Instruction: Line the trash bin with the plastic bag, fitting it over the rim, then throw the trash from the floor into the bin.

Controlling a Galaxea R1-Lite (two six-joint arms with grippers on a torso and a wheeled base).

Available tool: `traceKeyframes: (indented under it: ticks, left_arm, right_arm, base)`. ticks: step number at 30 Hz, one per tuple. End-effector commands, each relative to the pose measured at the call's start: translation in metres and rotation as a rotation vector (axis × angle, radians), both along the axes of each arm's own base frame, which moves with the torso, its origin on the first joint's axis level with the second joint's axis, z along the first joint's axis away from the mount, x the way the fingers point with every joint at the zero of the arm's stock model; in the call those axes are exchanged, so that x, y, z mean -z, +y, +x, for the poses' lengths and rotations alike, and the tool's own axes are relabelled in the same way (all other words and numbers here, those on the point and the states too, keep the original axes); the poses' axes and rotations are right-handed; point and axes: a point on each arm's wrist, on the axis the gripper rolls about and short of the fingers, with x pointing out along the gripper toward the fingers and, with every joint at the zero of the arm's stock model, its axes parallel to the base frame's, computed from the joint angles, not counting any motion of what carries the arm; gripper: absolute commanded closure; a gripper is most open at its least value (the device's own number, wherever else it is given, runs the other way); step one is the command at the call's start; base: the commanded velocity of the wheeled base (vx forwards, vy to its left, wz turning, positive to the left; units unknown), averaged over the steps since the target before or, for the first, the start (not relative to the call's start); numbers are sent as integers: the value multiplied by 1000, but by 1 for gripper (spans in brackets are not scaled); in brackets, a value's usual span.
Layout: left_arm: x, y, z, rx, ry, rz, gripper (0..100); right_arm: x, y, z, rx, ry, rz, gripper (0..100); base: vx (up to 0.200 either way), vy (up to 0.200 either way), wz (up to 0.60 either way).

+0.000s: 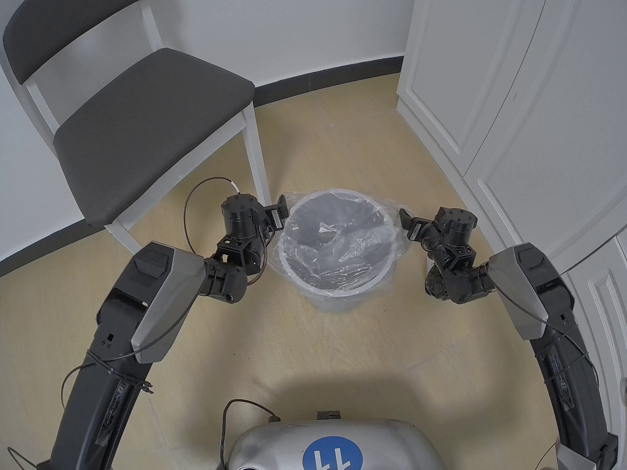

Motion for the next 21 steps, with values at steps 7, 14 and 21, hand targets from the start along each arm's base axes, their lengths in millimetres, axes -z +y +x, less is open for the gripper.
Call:
traceKeyframes:
  ticks: [7, 14, 21]
  left_arm:
    - [-43, 16, -54, 10, 111, 30, 0]
    - [-42, 15, -80, 35, 148, 48, 0]
    - [-43, 10, -114, 99, 234, 90, 0]
  right_arm:
    - [-54, 14, -73, -71, 91, -146, 0]
    - [-57, 7, -98, -105, 142, -207, 0]
    - [-45, 5, -126, -140, 236, -235, 0]
  base:
    - [0, 0, 0]
    - [0, 0, 0]
    - [0, 0, 0]
